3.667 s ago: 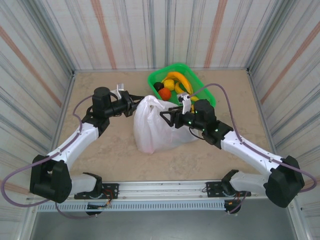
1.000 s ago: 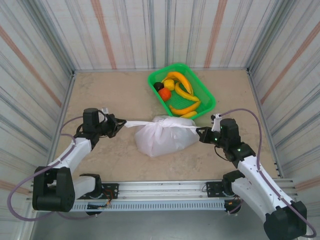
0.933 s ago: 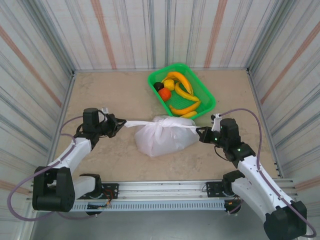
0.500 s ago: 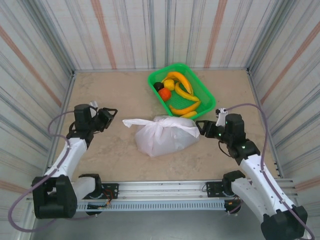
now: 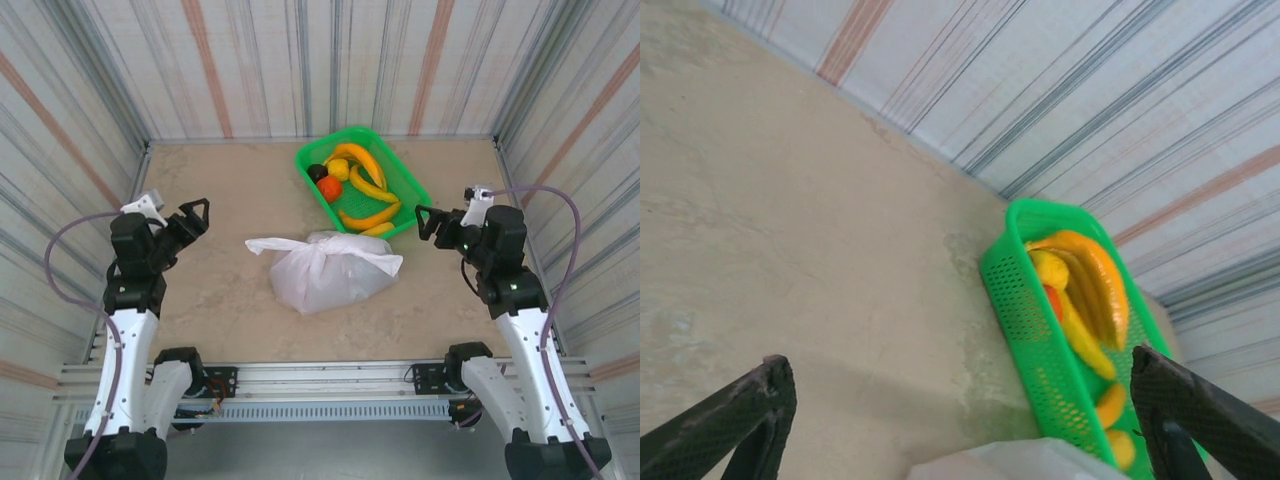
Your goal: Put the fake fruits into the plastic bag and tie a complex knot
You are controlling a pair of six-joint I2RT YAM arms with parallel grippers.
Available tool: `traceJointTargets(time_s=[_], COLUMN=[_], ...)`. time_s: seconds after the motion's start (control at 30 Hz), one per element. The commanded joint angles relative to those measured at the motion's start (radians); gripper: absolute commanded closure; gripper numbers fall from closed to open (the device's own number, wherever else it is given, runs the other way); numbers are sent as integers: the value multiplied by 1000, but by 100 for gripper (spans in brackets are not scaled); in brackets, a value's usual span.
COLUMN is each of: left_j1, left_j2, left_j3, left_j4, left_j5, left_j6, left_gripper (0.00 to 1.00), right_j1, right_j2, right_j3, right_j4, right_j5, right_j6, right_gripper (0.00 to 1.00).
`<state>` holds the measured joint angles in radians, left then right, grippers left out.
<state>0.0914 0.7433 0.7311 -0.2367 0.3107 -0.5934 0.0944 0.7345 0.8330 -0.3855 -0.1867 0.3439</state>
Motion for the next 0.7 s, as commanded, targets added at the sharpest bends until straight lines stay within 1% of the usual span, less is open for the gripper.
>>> traceJointTargets(time_s=[0.0,0.07,0.13,0.3,0.43,0.57,0.67], left_j1=[13,13,14,14,16,16,16], left_j2=[-33,-49,-66,-99,-97,-85,-61], left_j3=[19,11,-5,-33,-50,-99,-157], left_j4=[-29,-19,-9,17,20,59,115], left_j5=[-62,-94,-154,-260,-279,-289,-317], left_j6=[149,182,203,266,286,286,285], left_gripper=[7,5,2,1,1,1,1], right_j1=[-25,-38,-50,-86,-94,-97,-101], right_j2=[-8,-21,-34,-18,26,66,138], right_j3=[-22,-59,-102,-178,-250,-362,-423], right_j4=[-15,9,37,92,175,342,451], right_j5=[148,197,232,244,270,323,343], right_j6=[-38,-49,-61,-70,-78,-103,-115], right_gripper=[1,1,1,1,1,1,1])
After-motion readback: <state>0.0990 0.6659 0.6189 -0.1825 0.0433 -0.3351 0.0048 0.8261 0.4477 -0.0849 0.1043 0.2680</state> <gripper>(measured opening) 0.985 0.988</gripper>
